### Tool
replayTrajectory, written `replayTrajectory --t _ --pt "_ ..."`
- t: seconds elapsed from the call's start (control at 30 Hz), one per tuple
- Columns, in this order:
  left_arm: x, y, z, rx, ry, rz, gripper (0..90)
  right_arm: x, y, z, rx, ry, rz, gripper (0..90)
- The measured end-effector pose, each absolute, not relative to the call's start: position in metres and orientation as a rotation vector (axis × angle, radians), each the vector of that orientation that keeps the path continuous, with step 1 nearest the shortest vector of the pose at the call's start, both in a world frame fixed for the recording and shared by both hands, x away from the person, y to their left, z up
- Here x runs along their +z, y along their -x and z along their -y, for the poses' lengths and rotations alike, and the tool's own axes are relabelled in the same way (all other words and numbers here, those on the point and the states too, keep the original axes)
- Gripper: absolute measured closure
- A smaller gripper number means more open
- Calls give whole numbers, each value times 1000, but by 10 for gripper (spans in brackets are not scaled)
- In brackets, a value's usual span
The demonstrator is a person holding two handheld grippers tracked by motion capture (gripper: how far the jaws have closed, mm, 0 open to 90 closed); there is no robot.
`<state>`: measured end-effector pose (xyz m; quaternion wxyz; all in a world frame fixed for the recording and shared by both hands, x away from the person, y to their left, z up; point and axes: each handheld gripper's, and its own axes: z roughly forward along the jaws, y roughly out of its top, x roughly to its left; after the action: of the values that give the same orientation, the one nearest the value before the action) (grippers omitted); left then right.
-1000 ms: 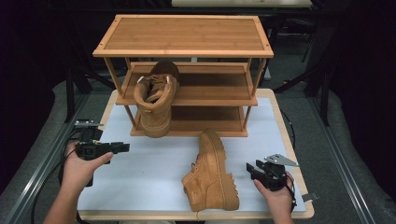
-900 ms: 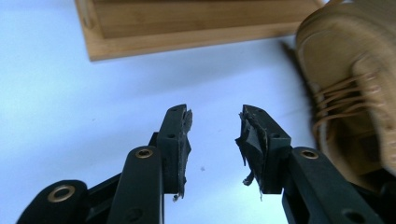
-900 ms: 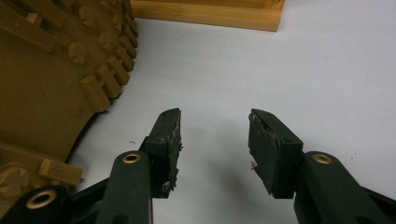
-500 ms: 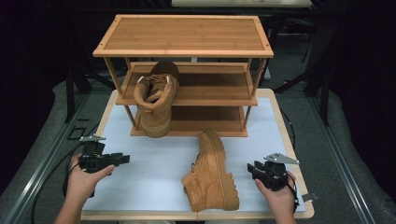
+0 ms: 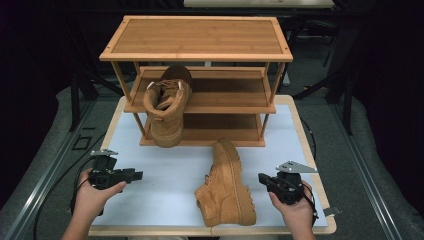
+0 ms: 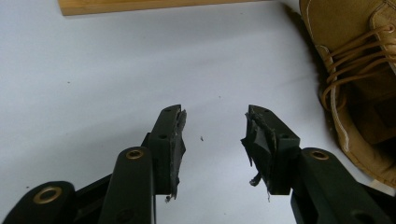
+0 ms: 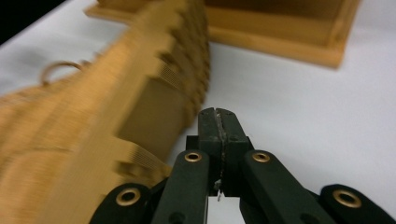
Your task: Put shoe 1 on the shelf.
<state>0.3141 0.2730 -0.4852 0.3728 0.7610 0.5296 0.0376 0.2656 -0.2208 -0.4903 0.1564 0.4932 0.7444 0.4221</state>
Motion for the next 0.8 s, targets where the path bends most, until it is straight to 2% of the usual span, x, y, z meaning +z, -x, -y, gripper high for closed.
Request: replayTrajectory --t 0.2,0.4,0.57,0.8 --pt "-487 -314 -269 89 -1963 -1346 545 -475 -259 197 1353 -1296 -2178 900" --pt "-488 -315 -268 85 -1966 -1343 546 -477 -251 165 1288 -1204 -2231 900" --pt "-489 -314 -268 88 -1964 -1343 546 -484 -251 157 1257 -1176 -2248 900" --pt "-490 -314 -270 92 -1965 -1353 546 -483 -254 166 1288 -1202 -2257 900"
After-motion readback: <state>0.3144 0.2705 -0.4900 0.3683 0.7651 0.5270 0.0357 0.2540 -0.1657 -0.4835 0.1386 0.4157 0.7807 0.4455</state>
